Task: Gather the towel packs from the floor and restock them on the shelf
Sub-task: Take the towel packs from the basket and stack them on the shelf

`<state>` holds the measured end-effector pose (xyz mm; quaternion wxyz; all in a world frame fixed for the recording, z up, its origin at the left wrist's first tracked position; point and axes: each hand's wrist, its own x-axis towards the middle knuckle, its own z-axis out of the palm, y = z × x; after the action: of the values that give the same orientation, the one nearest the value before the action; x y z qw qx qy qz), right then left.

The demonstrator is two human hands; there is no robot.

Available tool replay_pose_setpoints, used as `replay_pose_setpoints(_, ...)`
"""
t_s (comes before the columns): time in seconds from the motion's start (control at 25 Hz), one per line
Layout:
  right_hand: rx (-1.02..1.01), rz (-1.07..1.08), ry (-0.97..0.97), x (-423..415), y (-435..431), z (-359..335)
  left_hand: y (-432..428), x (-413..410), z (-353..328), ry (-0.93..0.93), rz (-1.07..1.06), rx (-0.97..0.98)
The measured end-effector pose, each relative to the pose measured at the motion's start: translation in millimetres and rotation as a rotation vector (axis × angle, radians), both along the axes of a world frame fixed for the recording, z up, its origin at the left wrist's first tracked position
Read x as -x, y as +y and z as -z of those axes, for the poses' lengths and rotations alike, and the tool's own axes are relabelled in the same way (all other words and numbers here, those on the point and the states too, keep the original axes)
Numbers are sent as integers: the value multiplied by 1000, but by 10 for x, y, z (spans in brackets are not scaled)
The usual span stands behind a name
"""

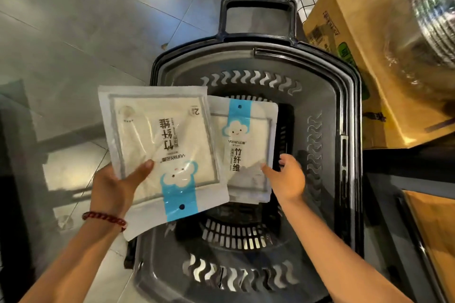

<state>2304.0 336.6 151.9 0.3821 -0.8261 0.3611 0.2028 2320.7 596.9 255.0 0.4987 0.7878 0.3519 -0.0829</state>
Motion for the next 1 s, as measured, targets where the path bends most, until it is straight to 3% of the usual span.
replay_pose_setpoints(0.12,-16,-96,51,-57,132,234,43,-43,47,57,-46,14)
replay_pose_setpoints(0.36,178,-44,75,-160,286,267,61,-82,61,76,-48,61)
replay_pose_setpoints(0.56,-48,-74,-114,-133,283,13,106,-61,82,101,-77,133)
replay_pose_setpoints(0.88,96,-33,-554,-8,-48,-1116,54,-31,-91,90,-18,191)
replay_pose_setpoints(1.0,-38,-25,-626,4,-139,-1430,-5,-20,-154,52,14,168)
